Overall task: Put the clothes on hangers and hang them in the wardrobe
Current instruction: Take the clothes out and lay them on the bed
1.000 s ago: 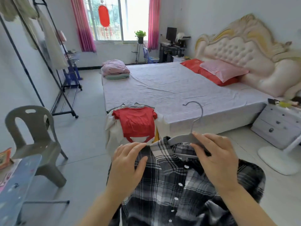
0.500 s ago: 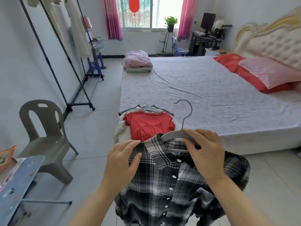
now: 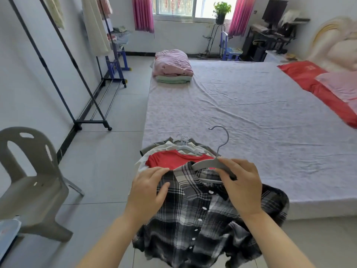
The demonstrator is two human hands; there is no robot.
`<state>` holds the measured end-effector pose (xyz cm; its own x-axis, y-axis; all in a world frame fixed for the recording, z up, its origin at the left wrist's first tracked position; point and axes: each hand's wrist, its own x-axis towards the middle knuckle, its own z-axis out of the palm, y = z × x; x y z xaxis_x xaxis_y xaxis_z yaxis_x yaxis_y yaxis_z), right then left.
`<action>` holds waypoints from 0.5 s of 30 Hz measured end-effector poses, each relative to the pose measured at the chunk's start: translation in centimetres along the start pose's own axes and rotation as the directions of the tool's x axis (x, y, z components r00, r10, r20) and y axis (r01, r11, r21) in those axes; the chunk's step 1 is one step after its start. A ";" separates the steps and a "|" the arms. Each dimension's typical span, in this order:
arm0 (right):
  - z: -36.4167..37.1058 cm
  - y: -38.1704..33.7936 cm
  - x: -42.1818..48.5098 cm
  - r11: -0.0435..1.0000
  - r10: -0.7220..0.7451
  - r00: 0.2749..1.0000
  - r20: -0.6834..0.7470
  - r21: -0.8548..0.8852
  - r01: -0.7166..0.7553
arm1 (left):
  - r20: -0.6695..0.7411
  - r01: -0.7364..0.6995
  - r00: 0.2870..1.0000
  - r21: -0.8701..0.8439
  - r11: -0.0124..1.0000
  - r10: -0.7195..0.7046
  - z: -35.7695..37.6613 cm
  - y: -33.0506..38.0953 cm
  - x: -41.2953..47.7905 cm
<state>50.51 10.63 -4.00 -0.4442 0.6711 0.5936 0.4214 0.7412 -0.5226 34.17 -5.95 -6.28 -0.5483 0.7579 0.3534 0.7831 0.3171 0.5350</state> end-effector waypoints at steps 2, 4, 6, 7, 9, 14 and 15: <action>2.4 1.2 2.6 0.999 0.018 1.000 0.025 0.028 -0.019 | 0.021 0.022 1.000 0.005 1.000 -0.022 1.0 -1.2 3.0; 5.0 2.6 5.0 0.999 0.022 0.998 0.053 0.044 -0.024 | 0.040 0.044 0.998 0.020 0.999 -0.044 2.2 -2.6 6.1; 7.9 4.3 7.5 0.998 0.033 0.995 0.092 0.058 -0.038 | 0.052 0.063 0.997 0.045 0.997 -0.065 3.8 -3.9 9.0; 9.4 5.3 8.8 0.996 0.040 0.993 0.110 0.069 -0.048 | 0.051 0.069 0.996 0.059 0.996 -0.072 4.7 -4.6 10.5; 12.3 7.3 11.3 0.990 0.077 0.984 0.161 0.102 -0.094 | 0.068 0.102 0.992 0.077 0.992 -0.108 6.4 -5.7 13.4; 19.2 12.5 16.7 0.986 0.097 0.949 0.298 0.104 -0.133 | 0.119 0.235 0.962 0.091 0.968 -0.245 11.0 -8.8 19.8; 20.7 13.4 17.5 0.985 0.108 0.937 0.332 0.091 -0.146 | 0.133 0.255 0.955 0.097 0.962 -0.267 12.0 -9.6 20.9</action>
<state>32.05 32.71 -13.27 -0.6330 0.7151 0.2965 0.4077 0.6336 -0.6575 18.68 13.69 -13.18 -0.6933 0.7146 0.0929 0.6420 0.5539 0.5300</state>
